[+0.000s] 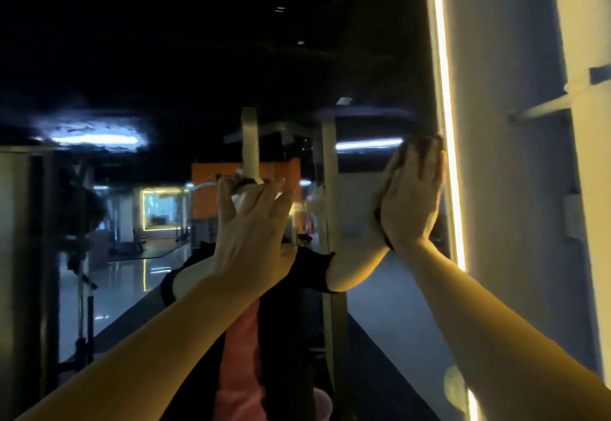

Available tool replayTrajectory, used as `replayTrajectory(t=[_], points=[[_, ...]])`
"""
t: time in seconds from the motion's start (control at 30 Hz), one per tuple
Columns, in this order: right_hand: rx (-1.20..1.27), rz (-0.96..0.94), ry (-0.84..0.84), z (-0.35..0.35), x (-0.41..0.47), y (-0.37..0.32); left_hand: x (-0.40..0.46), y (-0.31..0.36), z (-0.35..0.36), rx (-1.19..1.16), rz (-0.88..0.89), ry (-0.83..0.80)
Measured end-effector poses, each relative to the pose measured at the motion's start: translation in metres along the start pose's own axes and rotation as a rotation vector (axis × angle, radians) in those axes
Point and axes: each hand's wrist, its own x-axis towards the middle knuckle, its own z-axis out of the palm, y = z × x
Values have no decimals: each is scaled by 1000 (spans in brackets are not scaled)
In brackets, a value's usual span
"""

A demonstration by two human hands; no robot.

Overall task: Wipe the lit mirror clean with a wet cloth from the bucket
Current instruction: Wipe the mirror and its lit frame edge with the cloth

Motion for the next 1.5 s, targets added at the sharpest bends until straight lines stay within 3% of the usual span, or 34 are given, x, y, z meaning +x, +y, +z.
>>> replayTrajectory(t=[0.07, 0.1, 0.27, 0.33, 0.37, 0.47, 0.53, 0.67, 1.0, 1.13, 1.2, 1.27, 1.33, 1.4, 1.5], points=[[50, 233, 86, 0, 12, -27, -13, -30, -12, 17, -52, 22], [76, 190, 73, 2, 10, -49, -19, -46, -18, 11, -80, 45], [122, -553, -142, 24, -30, -183, -50, -110, -44, 20, -238, 108], [102, -697, -179, 27, -29, -209, -67, -138, -53, 55, -302, 71], [112, -656, -175, 27, -27, -216, -77, -155, -58, 69, -331, 59], [167, -262, -117, 25, -33, -240, -107, -205, -75, 83, -413, 50], [164, -205, -99, 29, -53, -278, -124, -238, -87, 86, -466, 62], [221, -432, -134, 48, -101, -373, -150, -294, -107, 101, -506, 96], [273, -651, -206, 72, -176, -572, -218, -422, -141, 51, -573, 95], [253, -977, -296, 75, -199, -618, -230, -449, -155, 30, -580, 100], [309, -869, -201, 75, -196, -610, -235, -463, -160, 18, -569, 96], [293, -548, -32, 75, -181, -586, -241, -479, -164, 12, -576, 108], [208, -301, -22, 72, -164, -570, -243, -495, -167, 18, -583, 114], [157, -239, -88, 73, -155, -578, -241, -508, -171, 12, -580, 130], [140, -311, -126, 79, -157, -623, -238, -525, -174, -4, -602, 137]])
